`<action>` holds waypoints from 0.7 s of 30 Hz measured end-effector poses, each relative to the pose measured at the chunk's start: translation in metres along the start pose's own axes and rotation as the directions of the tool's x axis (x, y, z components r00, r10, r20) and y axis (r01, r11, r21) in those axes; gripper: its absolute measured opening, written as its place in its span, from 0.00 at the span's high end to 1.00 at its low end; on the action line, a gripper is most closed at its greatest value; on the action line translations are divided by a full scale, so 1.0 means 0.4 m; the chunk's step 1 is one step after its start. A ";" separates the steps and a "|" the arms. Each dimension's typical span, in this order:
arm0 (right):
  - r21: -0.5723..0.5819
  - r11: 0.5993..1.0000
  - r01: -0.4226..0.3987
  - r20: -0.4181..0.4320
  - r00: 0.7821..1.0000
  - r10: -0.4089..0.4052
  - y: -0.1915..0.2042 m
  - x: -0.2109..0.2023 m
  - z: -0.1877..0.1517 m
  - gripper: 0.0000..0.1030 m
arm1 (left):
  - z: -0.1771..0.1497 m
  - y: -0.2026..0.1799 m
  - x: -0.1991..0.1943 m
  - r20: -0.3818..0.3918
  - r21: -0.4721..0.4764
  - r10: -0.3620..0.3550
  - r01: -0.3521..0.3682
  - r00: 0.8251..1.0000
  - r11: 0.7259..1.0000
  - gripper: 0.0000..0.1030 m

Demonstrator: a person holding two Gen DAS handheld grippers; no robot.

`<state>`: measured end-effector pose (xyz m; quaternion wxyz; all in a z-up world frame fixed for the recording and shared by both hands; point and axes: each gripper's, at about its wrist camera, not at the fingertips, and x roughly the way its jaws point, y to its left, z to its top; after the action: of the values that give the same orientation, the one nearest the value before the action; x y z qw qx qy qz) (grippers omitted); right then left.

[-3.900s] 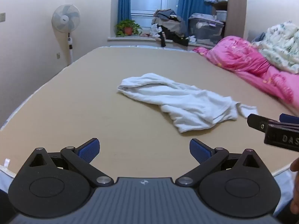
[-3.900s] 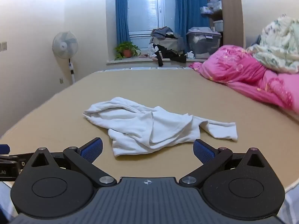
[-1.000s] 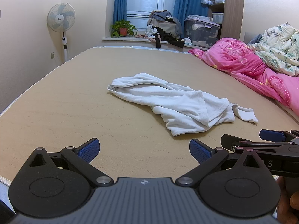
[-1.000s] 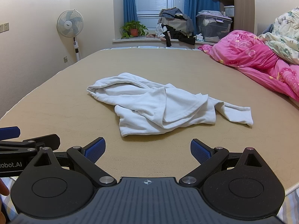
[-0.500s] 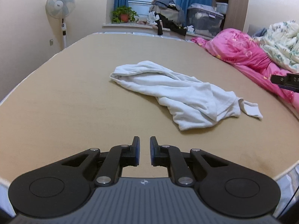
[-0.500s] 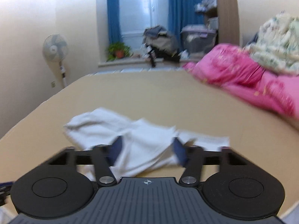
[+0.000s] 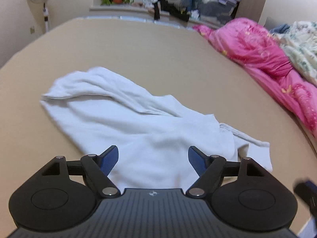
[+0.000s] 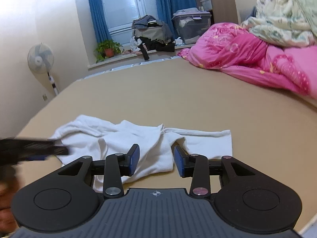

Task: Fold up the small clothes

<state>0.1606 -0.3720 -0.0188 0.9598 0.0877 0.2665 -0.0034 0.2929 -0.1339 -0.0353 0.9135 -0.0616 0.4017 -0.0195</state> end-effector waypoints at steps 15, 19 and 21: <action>0.048 0.999 0.018 -0.027 1.000 -0.016 -0.014 0.038 0.002 0.57 | -0.141 0.468 -0.385 0.172 -0.009 0.151 -0.152 0.973 0.988 0.97; 0.040 0.999 0.008 -0.036 0.999 -0.007 -0.003 0.037 -0.003 0.57 | -0.272 0.643 -0.524 0.137 -0.047 0.214 -0.209 0.967 0.977 0.96; 0.036 0.999 0.007 -0.057 0.998 -0.005 0.005 0.043 -0.011 0.57 | -0.296 0.722 -0.550 0.074 -0.163 0.151 -0.137 0.986 0.977 0.94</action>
<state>0.1733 -0.3686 -0.0310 0.9501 0.1041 0.2938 -0.0084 0.0532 0.1598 0.0093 0.9213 -0.1049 0.3655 0.0812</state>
